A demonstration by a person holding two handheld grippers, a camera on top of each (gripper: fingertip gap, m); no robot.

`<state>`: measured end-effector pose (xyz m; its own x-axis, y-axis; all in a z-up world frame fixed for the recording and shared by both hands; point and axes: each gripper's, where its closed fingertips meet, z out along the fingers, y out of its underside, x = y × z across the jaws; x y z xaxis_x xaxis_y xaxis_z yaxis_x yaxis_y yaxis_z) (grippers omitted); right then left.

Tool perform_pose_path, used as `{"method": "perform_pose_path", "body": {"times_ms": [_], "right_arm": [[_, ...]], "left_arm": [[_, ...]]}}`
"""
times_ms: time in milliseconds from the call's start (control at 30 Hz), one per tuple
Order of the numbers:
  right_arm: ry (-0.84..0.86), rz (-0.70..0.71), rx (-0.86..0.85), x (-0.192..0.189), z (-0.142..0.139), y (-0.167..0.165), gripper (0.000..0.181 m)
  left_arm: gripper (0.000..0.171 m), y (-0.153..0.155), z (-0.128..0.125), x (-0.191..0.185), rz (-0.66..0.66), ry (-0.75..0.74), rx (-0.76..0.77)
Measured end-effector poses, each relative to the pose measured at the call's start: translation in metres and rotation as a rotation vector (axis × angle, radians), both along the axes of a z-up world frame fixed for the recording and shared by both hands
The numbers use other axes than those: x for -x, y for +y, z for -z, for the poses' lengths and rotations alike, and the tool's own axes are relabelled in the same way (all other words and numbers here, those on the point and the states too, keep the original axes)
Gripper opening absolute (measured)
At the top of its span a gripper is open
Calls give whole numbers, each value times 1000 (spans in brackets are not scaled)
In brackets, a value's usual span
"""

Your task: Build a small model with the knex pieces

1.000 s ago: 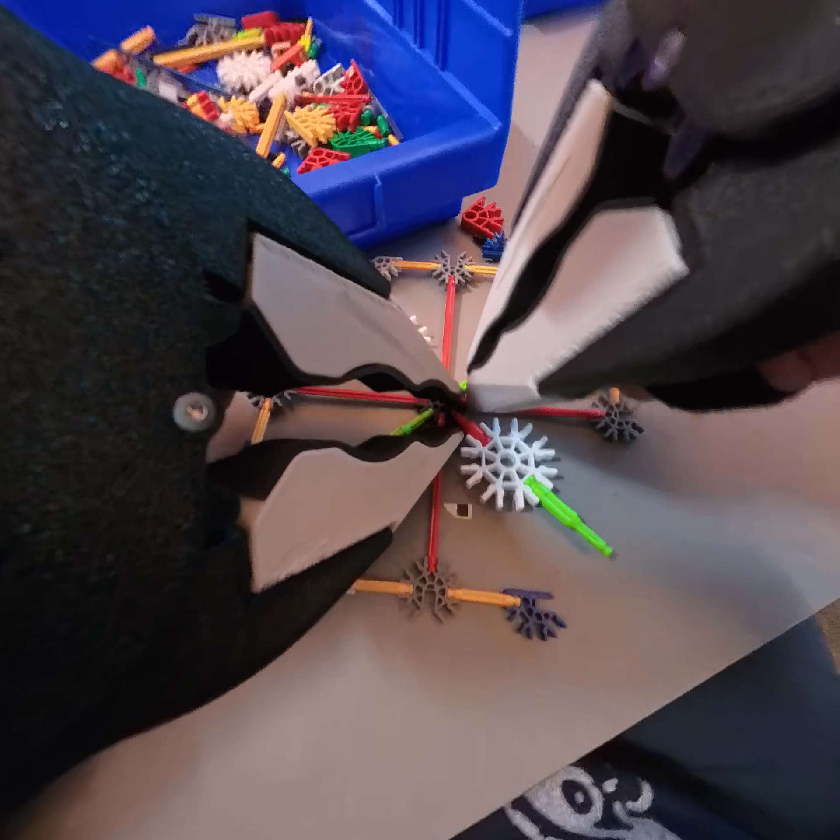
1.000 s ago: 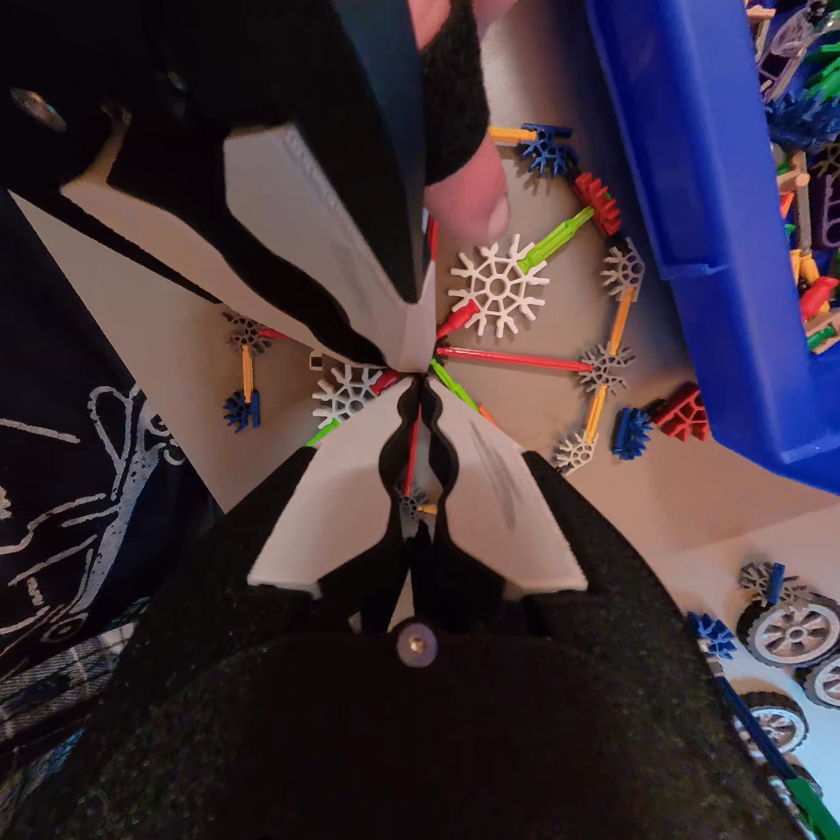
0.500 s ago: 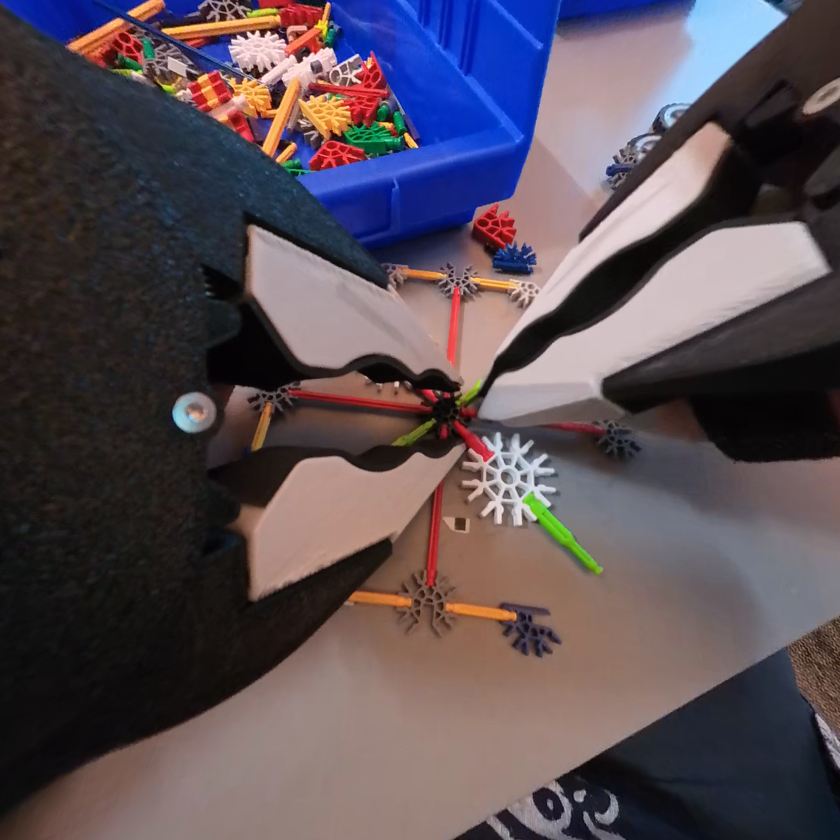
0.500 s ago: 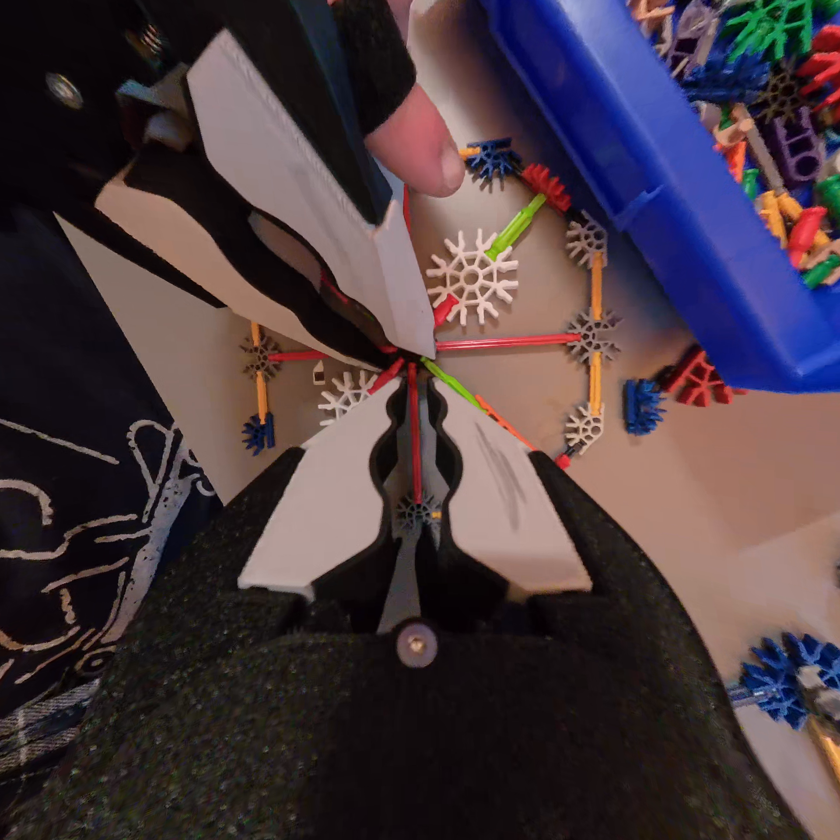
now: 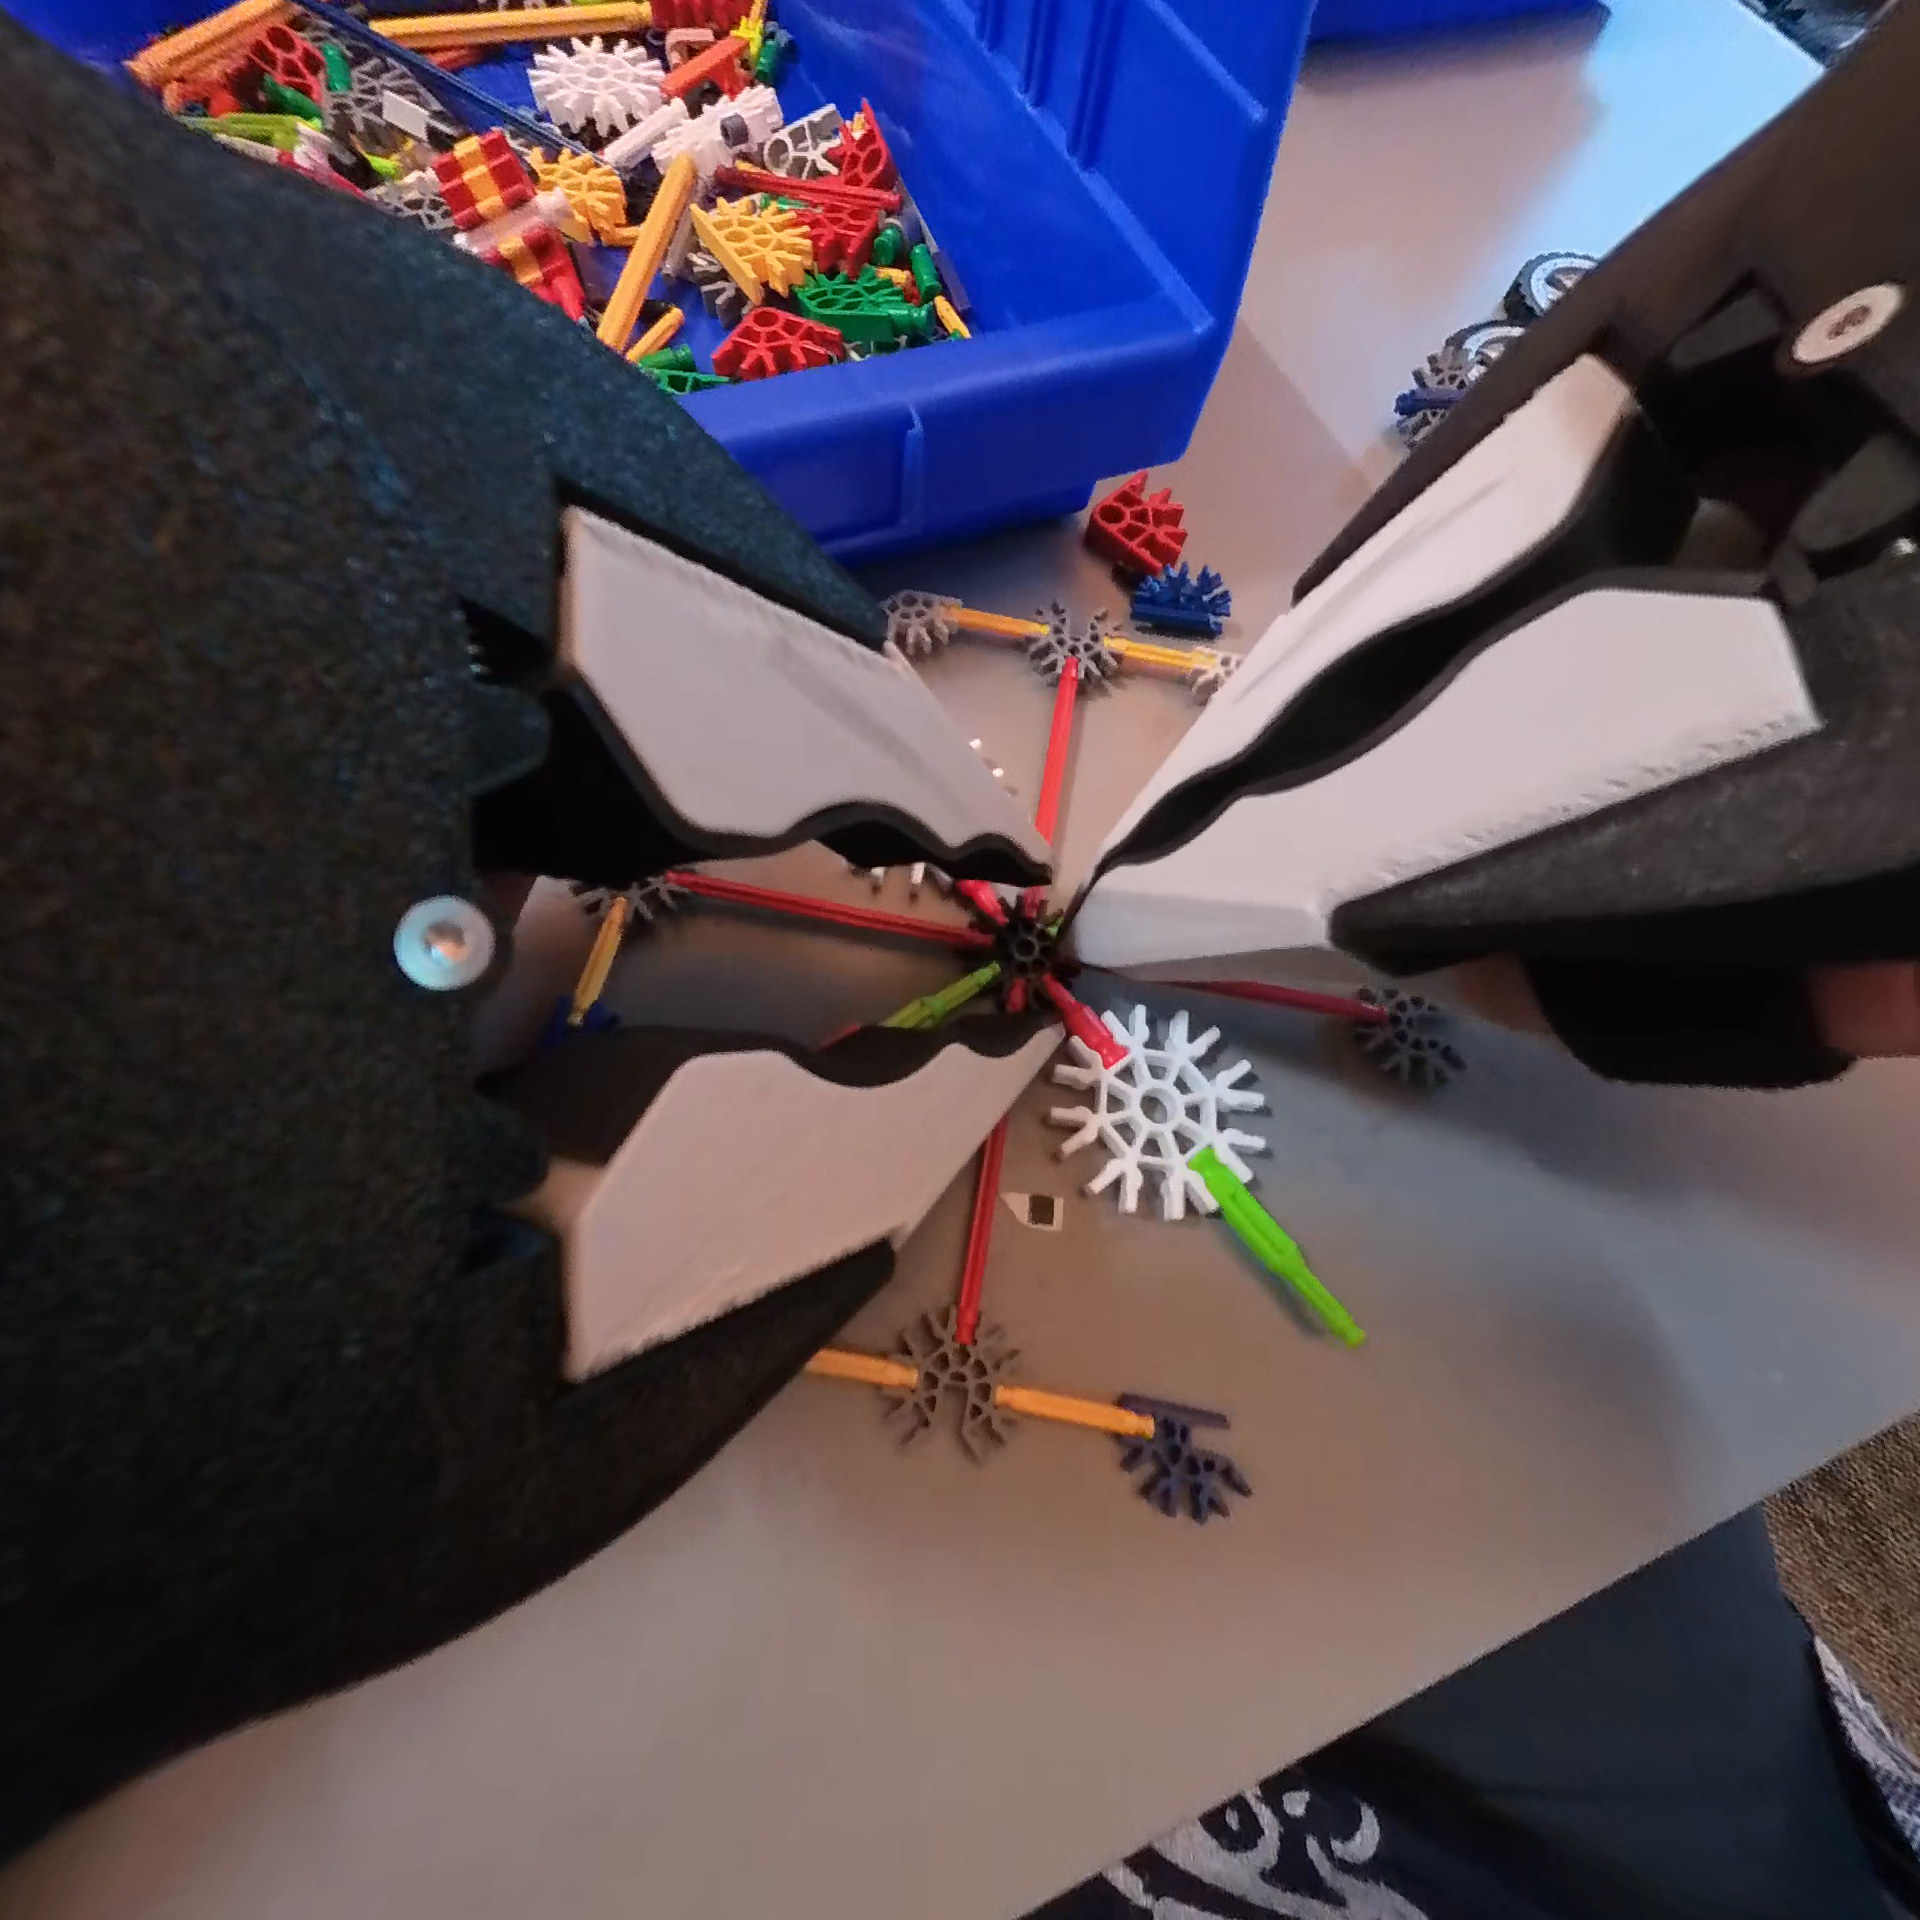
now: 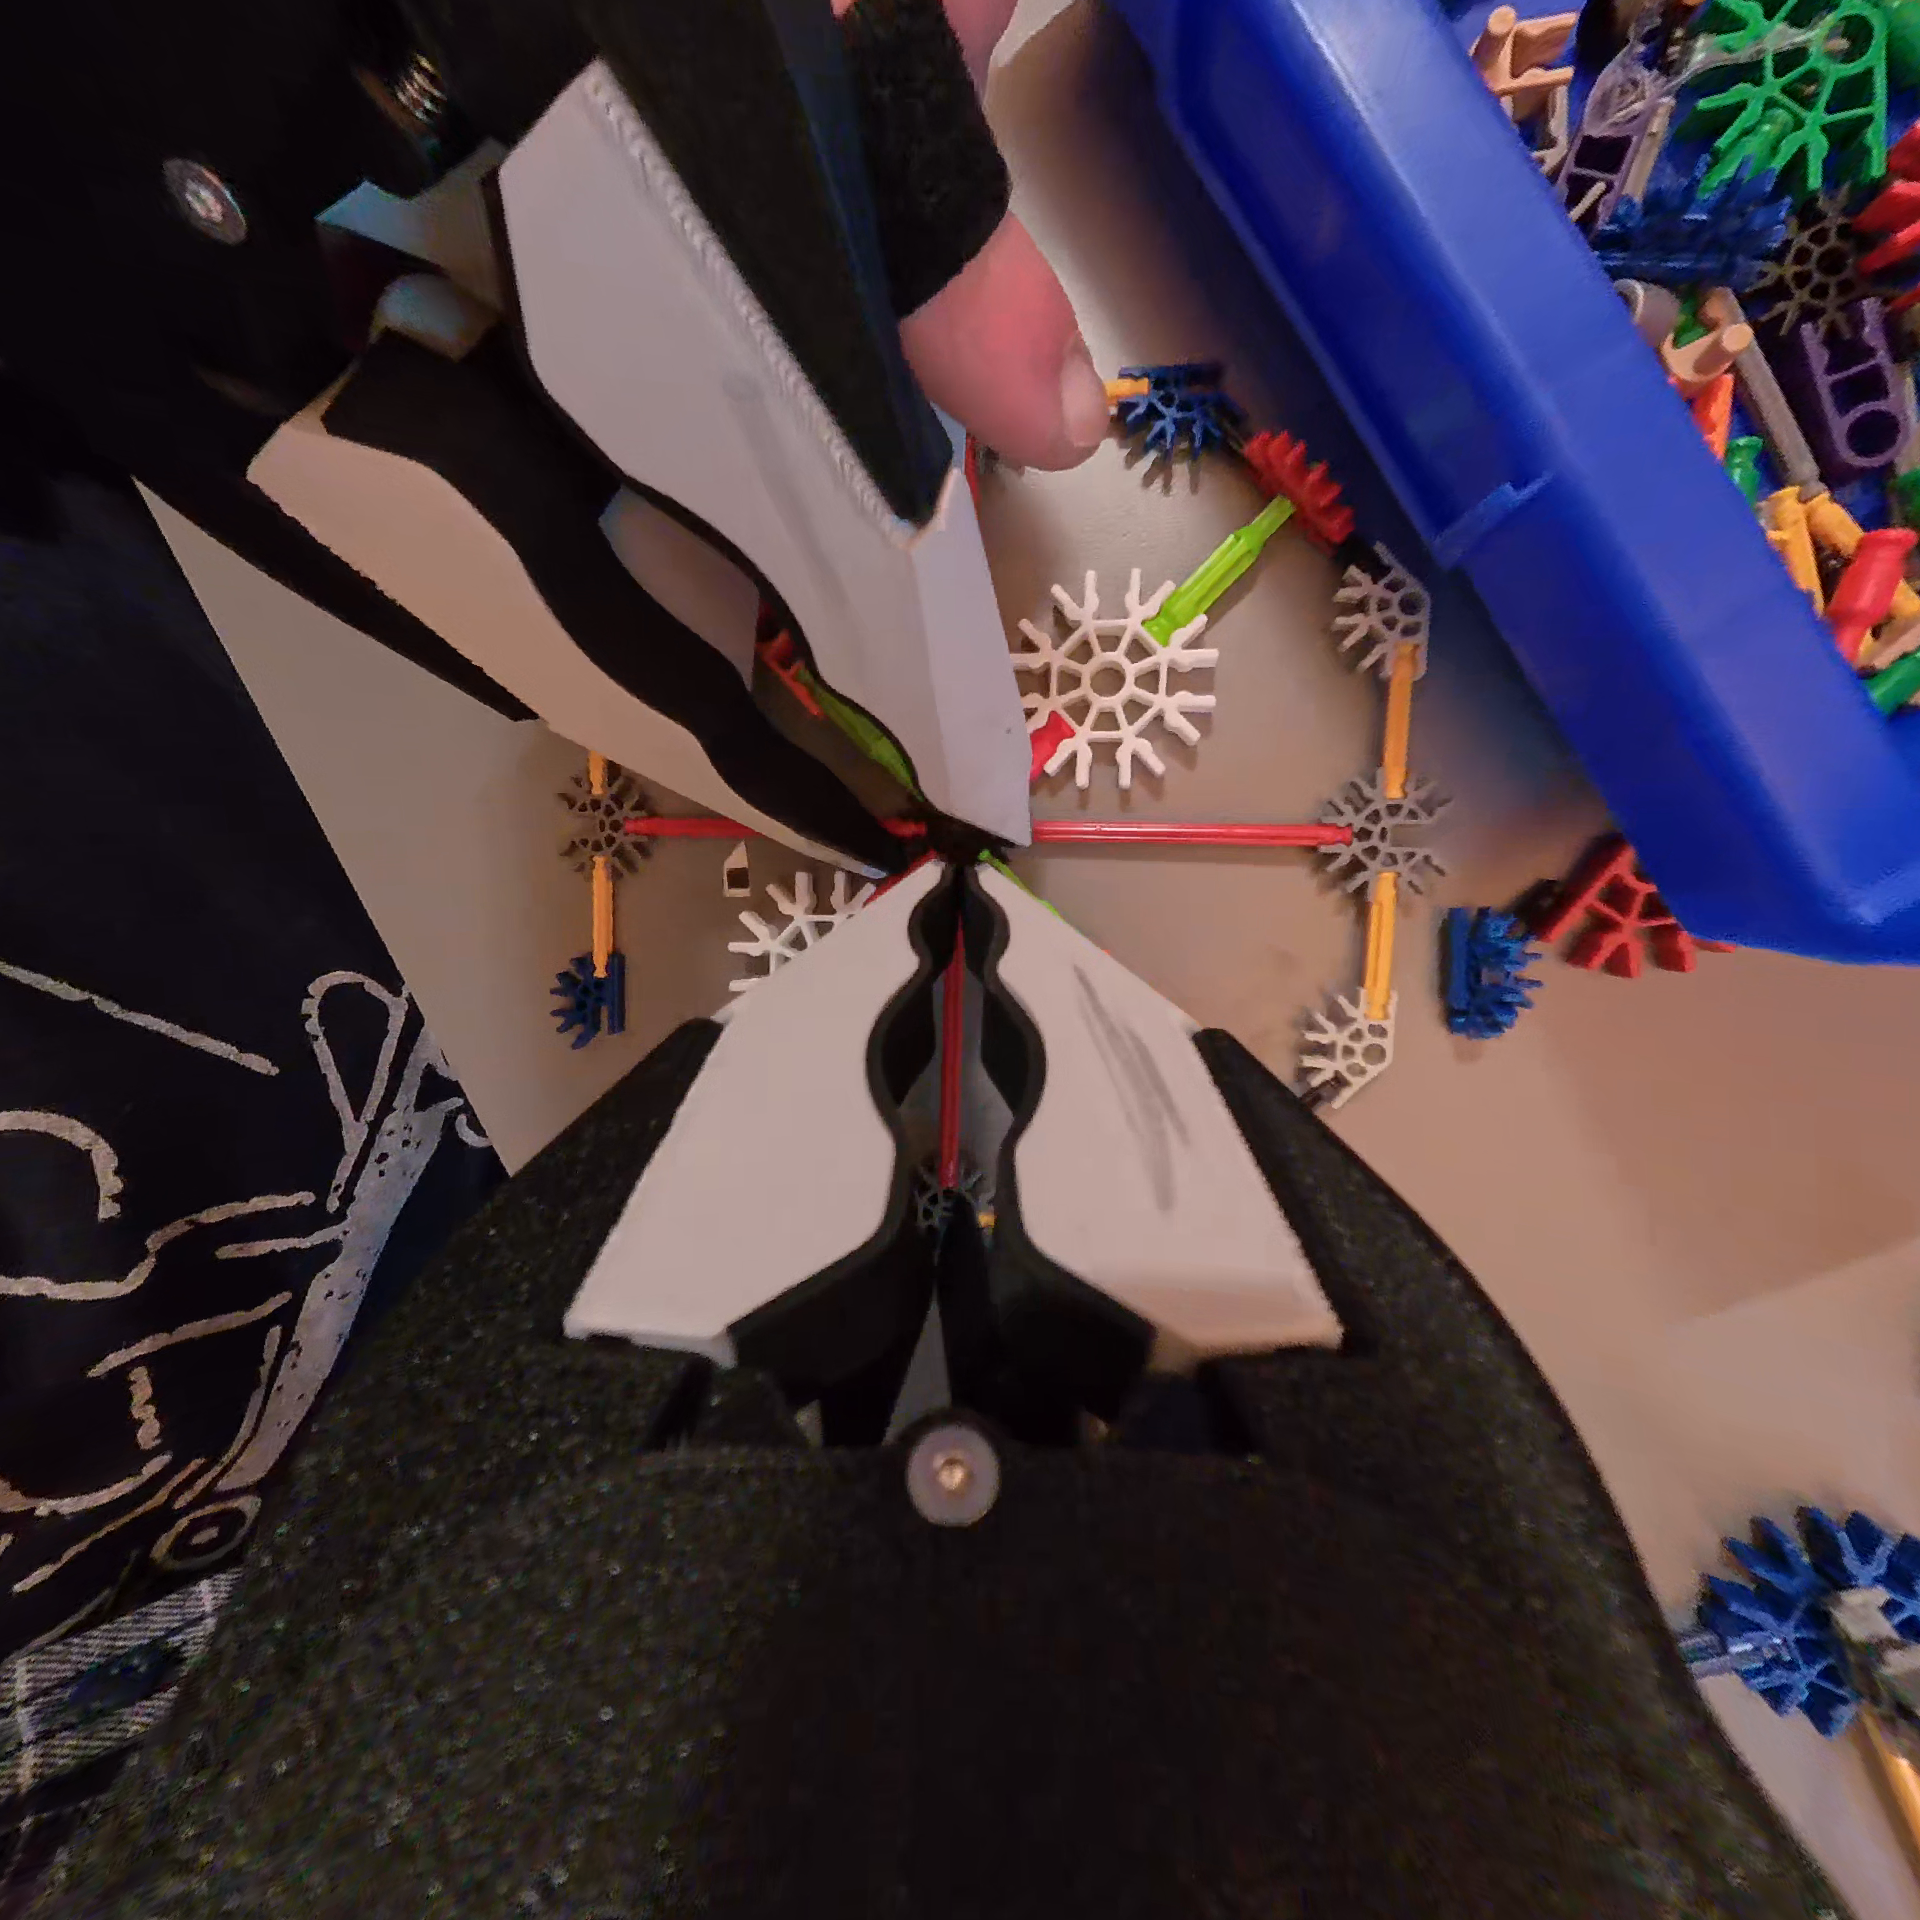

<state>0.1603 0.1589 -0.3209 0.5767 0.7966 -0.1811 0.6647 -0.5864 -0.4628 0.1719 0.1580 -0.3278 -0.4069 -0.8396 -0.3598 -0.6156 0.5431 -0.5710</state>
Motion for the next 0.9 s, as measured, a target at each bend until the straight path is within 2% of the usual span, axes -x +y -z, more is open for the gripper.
{"method": "perform_pose_path", "body": {"times_ms": [233,400,533,633,767,900], "right_arm": [[-132,-60,-60,1,2,1,0],[-35,6,-39,-2,-2,2,0],[49,61,-85,-16,-29,5,0],[12,72,-106,-29,-33,2,0],[10,81,-99,-27,-28,-8,6],[-35,75,-109,-18,-9,-16,10]], "left_arm": [[26,2,0,0,-14,-11,7],[31,4,-2,1,-22,-10,-17],[35,6,-4,2,-25,-24,-58],[38,8,-5,3,-35,-13,-64],[38,8,-5,6,-42,0,-69],[37,8,-8,11,-62,19,-53]]}}
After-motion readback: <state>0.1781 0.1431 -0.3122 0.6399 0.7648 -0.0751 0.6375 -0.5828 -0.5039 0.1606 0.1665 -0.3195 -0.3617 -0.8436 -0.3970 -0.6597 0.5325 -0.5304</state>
